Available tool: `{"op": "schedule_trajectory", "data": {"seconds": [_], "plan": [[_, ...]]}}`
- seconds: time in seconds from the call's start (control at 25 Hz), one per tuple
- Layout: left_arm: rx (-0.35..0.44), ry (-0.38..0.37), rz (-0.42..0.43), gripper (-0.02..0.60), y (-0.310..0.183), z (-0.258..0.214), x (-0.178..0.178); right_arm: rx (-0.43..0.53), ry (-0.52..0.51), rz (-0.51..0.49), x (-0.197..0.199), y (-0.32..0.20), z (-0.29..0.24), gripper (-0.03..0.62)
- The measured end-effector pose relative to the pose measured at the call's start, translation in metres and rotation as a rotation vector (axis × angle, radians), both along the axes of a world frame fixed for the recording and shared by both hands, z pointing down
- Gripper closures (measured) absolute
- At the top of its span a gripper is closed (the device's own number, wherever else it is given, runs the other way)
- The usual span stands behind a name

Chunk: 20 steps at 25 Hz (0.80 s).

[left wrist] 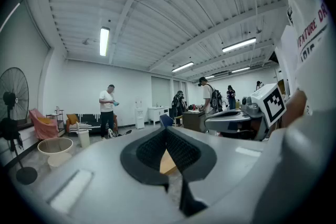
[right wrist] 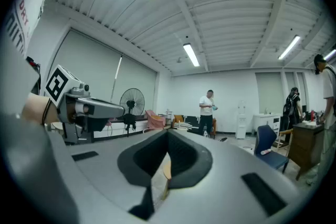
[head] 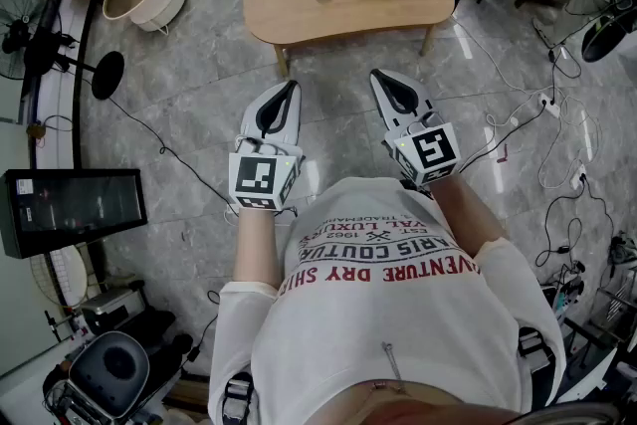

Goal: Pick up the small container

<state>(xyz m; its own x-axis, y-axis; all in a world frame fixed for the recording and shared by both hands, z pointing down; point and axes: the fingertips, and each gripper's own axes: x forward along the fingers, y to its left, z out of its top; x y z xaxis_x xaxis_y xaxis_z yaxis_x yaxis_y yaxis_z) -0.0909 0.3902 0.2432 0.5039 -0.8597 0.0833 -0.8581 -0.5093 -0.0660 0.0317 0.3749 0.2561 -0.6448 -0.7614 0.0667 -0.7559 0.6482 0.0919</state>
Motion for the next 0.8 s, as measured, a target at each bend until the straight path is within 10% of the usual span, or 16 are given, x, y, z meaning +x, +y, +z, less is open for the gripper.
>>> {"op": "schedule_trajectory", "data": {"seconds": [0.8], "plan": [[-0.057,0.01,-0.006,0.569,-0.01,0.02,-0.005,-0.048,-0.025,-0.002,-0.003,-0.013,0.01,0.597]]}}
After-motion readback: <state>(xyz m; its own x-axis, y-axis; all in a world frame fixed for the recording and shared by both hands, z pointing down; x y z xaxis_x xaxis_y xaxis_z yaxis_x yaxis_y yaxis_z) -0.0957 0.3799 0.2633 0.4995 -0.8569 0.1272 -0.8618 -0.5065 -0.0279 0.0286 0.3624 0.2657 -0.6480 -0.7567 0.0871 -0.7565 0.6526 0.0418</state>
